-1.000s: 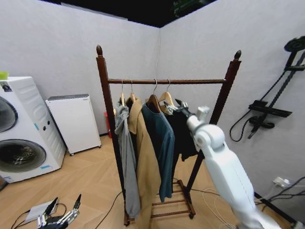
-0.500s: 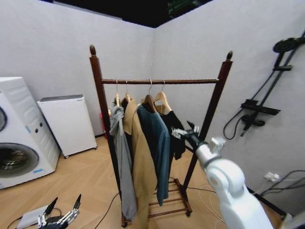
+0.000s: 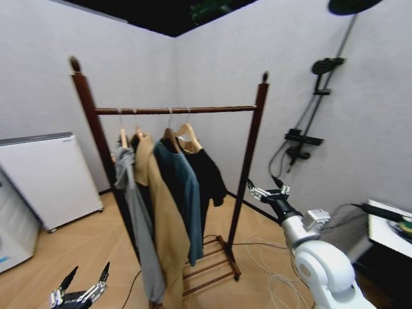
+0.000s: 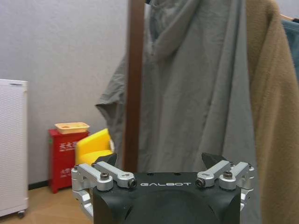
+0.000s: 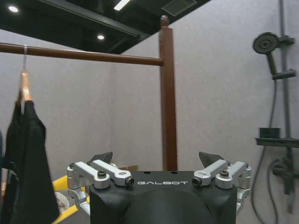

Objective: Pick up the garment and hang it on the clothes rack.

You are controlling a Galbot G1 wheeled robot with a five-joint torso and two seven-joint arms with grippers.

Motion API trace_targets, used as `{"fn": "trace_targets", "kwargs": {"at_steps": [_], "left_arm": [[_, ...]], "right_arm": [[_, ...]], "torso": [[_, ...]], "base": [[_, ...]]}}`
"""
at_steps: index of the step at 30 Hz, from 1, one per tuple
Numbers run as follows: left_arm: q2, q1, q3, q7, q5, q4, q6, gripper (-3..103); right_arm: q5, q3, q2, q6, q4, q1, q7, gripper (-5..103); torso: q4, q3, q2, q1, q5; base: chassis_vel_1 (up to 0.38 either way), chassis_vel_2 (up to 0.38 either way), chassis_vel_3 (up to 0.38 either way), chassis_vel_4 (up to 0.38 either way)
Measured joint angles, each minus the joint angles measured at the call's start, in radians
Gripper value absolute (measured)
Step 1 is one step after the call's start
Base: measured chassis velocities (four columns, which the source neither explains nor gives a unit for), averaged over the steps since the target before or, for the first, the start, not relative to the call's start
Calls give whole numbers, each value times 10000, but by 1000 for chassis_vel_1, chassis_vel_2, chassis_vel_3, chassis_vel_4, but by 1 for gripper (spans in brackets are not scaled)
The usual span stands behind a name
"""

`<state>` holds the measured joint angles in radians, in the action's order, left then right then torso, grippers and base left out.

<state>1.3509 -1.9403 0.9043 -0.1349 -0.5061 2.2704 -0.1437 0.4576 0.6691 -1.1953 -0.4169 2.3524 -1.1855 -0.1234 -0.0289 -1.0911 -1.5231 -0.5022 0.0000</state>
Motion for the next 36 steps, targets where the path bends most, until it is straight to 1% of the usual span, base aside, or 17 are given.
{"fn": "trace_targets", "kwargs": {"at_steps": [4,8,11,12,16,17,19,20,23,24,27,28,30,31,33,34,36], "left_arm": [[0,1,0,0,0,0,0,100],[0,0,0,0,0,0,0,100],[0,1,0,0,0,1,0,100],[0,1,0,0,0,0,0,100],[0,1,0,-1,0,0,0,100],[0,0,0,-1,0,0,0,100],[0,0,-1,-3,0,0,0,100],[0,0,0,-1,0,0,0,100],[0,1,0,-4,0,1,0,100],[0,1,0,-2,0,0,0,100],[0,1,-1,-12,0,0,0,100],[0,1,0,1,0,0,0,100],[0,1,1,5,0,0,0,100],[0,0,0,-6,0,1,0,100],[0,1,0,-1,0,1,0,100],[0,1,0,-1,0,0,0,100],[0,0,-1,-3,0,0,0,100]], "right_arm": [[-52,-13,-88,88,-140,-117,3,100],[-54,40,-175,122,-232,-198,-6,100],[-72,99,-244,188,-265,-277,-34,100],[-88,110,-266,224,-266,-318,-39,100],[-150,138,-291,316,-258,-456,-62,100],[-165,154,-301,360,-220,-518,-68,100],[-172,164,-319,380,-204,-534,-80,100],[-181,167,-334,395,-202,-537,-86,100],[-210,170,-366,423,-206,-537,-98,100],[-266,170,-395,468,-235,-549,-102,100],[-454,170,-445,714,-403,-679,-106,100],[-482,179,-460,798,-436,-746,-105,100],[-494,215,-470,859,-450,-796,-105,100],[-505,253,-476,908,-470,-833,-105,100],[-527,319,-479,973,-477,-870,-106,100],[-559,415,-477,1096,-475,-954,-105,100],[-585,476,-471,1158,-473,-1016,-105,100]], "torso": [[-1,0,0,-1,0],[3,0,0,-2,-1],[0,-1,2,-4,-1],[3,-2,3,-5,-3],[0,-1,3,-5,6],[2,0,2,-4,-6],[1,-1,2,-4,-3],[2,-1,2,-3,5],[-1,-1,2,-3,3],[1,0,2,-2,-6],[0,-2,3,-3,8],[2,1,0,1,-4],[2,1,1,1,-10],[3,-2,1,-2,5],[0,0,1,0,13],[3,1,0,0,-13],[1,-2,2,-2,-5]], "base": [[-134,-130,-126,-141],[-123,-131,-129,-111],[-81,-149,-157,-94],[-64,-203,-213,-59],[-40,-196,-219,-13],[-1,-277,-244,18],[62,-303,-299,18],[62,-303,-321,48],[59,-358,-318,70],[66,-374,-360,97],[125,-355,-359,122],[138,-434,-406,147],[148,-434,-421,160],[228,-432,-436,173],[228,-432,-448,176],[199,-503,-455,234],[216,-503,-455,225]]}}
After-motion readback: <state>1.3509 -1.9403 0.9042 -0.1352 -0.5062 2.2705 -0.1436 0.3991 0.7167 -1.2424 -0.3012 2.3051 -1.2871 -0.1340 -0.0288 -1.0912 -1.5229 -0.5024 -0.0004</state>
